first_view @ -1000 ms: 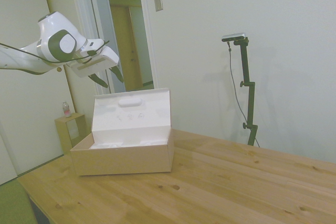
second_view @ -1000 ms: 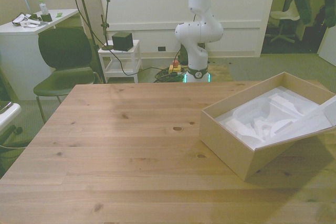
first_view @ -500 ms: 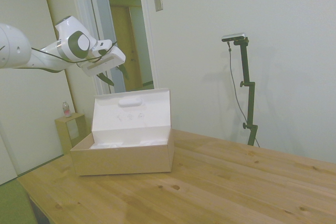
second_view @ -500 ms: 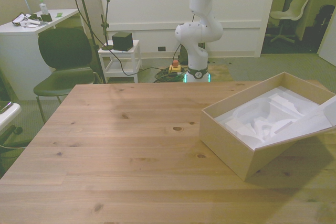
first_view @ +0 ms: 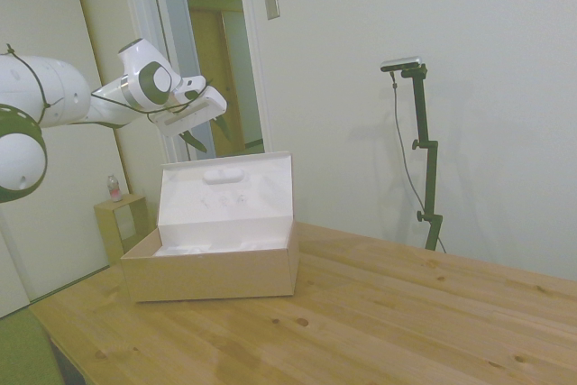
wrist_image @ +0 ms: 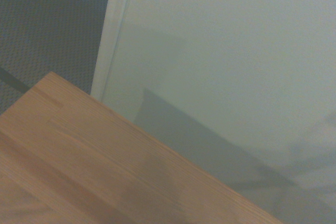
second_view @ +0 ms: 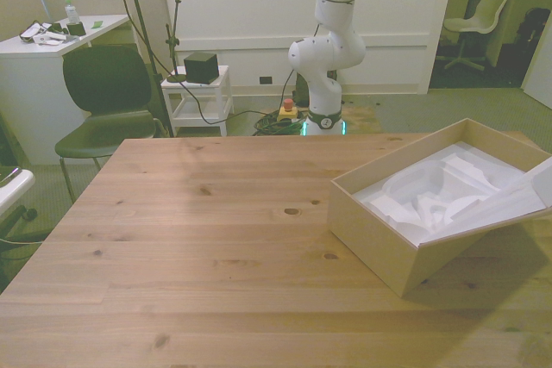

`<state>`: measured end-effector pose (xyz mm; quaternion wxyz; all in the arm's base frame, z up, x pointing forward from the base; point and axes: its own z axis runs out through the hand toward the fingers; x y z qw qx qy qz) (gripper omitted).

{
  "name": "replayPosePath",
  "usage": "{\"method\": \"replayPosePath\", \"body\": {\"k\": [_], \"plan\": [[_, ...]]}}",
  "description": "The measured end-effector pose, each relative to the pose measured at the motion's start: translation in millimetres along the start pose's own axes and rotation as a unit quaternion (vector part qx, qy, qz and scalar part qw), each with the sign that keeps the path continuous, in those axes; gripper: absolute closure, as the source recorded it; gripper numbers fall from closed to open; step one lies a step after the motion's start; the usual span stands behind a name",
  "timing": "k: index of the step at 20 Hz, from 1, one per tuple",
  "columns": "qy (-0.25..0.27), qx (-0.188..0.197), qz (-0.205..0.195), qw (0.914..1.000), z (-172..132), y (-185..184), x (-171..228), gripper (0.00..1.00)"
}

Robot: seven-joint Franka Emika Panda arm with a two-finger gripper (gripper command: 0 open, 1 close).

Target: Close the box

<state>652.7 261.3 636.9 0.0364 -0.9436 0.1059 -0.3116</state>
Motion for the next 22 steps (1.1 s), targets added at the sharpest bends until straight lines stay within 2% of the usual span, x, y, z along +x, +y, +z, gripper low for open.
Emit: {"method": "replayPosePath", "body": {"k": [5,11,16,22], "plan": [[-0.007,-0.017,-0.012,0.9998,35,-9,12,0.0],[-0.02,-0.036,-0.006,0.9991,63,5,23,0.0],[-0.057,-0.067,0.029,0.9957,56,22,24,0.0],[-0.09,-0.098,0.081,0.9877,18,24,2,0.0]]}}
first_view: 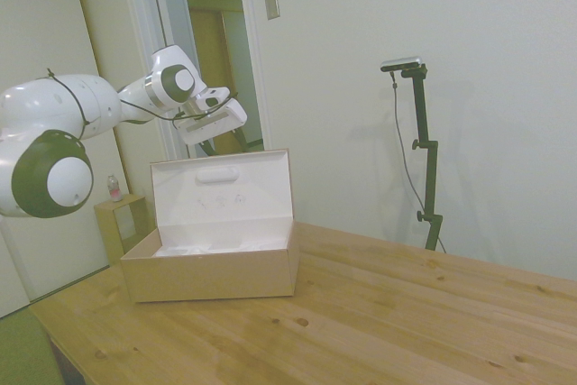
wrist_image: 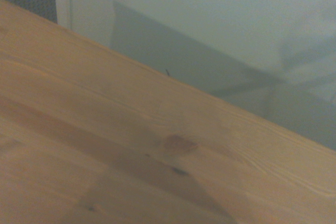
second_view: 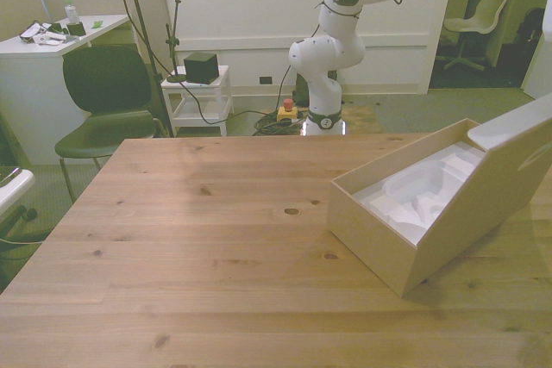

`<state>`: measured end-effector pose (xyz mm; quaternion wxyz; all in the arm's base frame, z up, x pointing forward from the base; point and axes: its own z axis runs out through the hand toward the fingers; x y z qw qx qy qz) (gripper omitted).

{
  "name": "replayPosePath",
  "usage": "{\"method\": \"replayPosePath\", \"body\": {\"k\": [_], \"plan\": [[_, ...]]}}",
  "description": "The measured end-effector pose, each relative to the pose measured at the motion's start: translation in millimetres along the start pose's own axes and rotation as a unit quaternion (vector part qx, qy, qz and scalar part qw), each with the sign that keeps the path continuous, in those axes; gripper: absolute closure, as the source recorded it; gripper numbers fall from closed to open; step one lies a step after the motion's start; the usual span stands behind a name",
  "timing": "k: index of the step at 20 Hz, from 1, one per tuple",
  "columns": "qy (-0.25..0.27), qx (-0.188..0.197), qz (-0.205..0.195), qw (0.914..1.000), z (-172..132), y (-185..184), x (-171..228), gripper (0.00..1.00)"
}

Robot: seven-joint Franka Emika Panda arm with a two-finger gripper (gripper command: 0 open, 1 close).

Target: Close the box

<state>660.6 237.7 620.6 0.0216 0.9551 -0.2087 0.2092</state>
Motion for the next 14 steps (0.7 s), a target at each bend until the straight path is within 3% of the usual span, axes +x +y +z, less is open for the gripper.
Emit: {"method": "replayPosePath", "body": {"k": [8,14], "plan": [[-0.056,-0.03,0.057,0.9963,-11,36,-67,0.0],[-0.051,-0.031,0.124,0.9905,-29,80,-112,0.0]]}}
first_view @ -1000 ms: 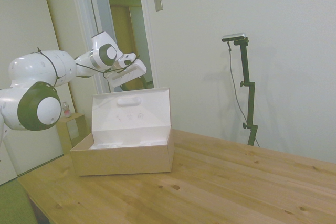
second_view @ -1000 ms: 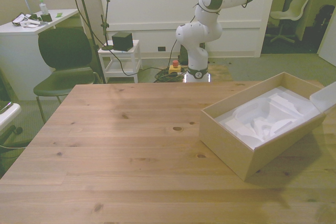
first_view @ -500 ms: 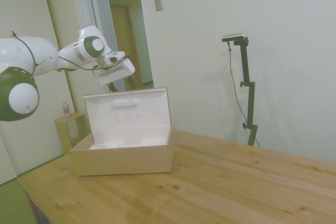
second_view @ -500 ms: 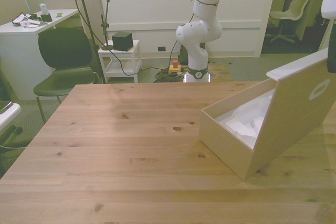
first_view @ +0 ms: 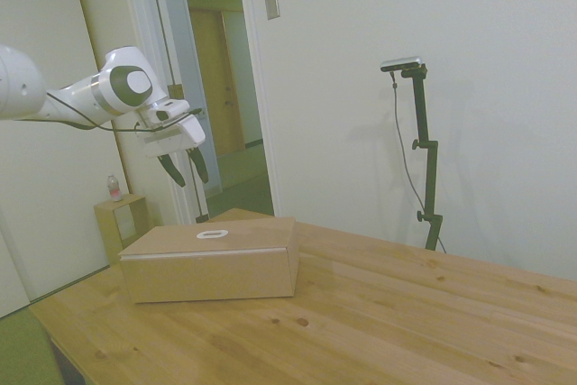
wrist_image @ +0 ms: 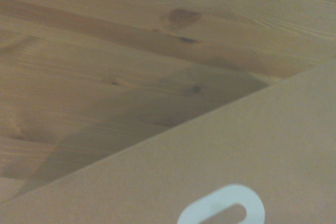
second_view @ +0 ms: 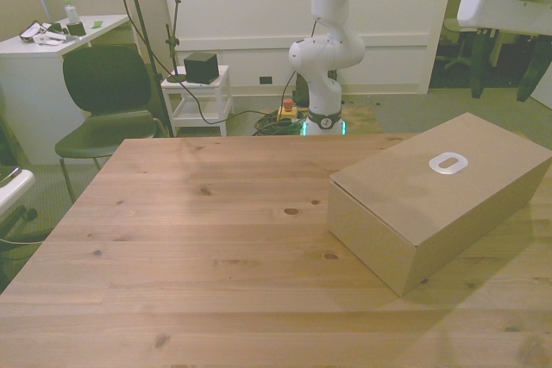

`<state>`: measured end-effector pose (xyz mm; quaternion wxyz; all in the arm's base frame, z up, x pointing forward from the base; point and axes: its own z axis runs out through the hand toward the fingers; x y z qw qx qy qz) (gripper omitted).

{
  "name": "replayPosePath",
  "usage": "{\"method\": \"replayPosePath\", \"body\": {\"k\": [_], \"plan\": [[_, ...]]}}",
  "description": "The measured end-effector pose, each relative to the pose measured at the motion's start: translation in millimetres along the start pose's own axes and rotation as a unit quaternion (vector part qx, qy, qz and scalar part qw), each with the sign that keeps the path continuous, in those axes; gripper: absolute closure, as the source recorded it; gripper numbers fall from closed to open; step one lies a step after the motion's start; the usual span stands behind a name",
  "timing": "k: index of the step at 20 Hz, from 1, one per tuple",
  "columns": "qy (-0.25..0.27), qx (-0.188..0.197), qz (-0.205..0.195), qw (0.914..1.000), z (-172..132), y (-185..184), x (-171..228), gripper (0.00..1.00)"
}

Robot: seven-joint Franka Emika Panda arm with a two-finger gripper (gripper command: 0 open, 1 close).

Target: Close the box

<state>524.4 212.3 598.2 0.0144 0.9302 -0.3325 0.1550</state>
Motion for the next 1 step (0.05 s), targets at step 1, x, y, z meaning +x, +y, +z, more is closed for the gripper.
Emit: {"method": "replayPosePath", "body": {"k": [1], "plan": [[-0.001,0.001,0.01,1.0,2.2,11.2,-3.0,0.0]]}}
